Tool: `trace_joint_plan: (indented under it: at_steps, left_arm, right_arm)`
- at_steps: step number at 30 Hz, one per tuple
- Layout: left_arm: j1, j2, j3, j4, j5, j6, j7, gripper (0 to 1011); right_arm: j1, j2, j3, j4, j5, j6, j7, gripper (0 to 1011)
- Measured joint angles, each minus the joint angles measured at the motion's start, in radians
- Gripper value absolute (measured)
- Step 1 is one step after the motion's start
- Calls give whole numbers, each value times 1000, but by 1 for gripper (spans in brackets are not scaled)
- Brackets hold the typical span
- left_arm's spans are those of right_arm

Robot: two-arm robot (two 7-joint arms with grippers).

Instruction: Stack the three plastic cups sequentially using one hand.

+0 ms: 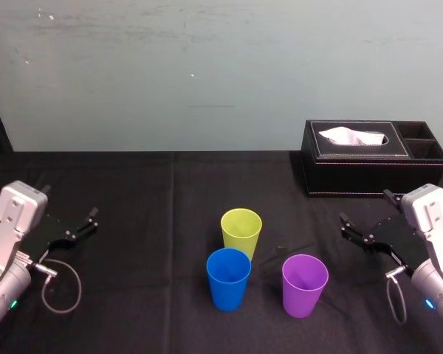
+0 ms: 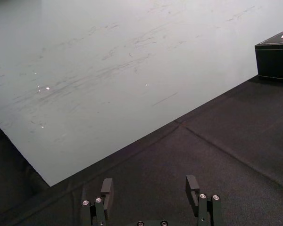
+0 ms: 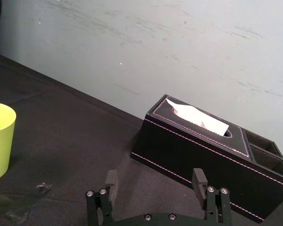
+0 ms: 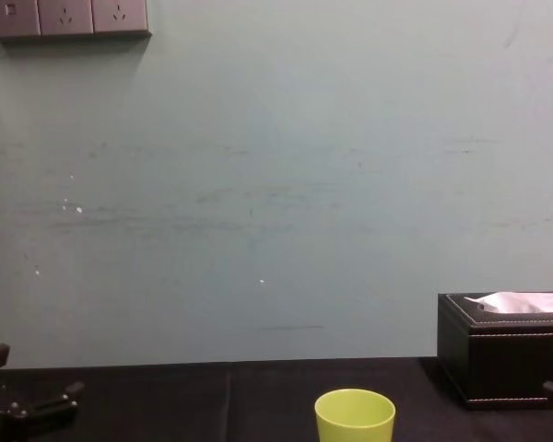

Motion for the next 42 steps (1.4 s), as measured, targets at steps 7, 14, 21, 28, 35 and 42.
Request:
trace_joint_plan:
  at_steps: [7, 14, 21, 28, 35, 42]
  left_arm:
    - [0, 0, 0, 0, 0, 0, 0, 1000]
    - [0, 0, 0, 0, 0, 0, 0, 1000]
    - [0, 0, 0, 0, 0, 0, 0, 1000]
    - [0, 0, 0, 0, 0, 0, 0, 1000]
    - [0, 0, 0, 0, 0, 0, 0, 1000]
    - [0, 0, 0, 0, 0, 0, 0, 1000]
  right_arm:
    - [0, -6, 6, 0, 1, 0, 11, 1000]
    - [-29, -5, 37, -55, 32, 16, 47, 1000]
    - [-97, 23, 86, -154, 82, 51, 75, 1000]
    - [-188, 68, 141, -251, 124, 86, 100, 1000]
    - [-285, 109, 191, -328, 165, 112, 134, 1000]
    - [-378, 139, 239, -380, 196, 131, 156, 1000]
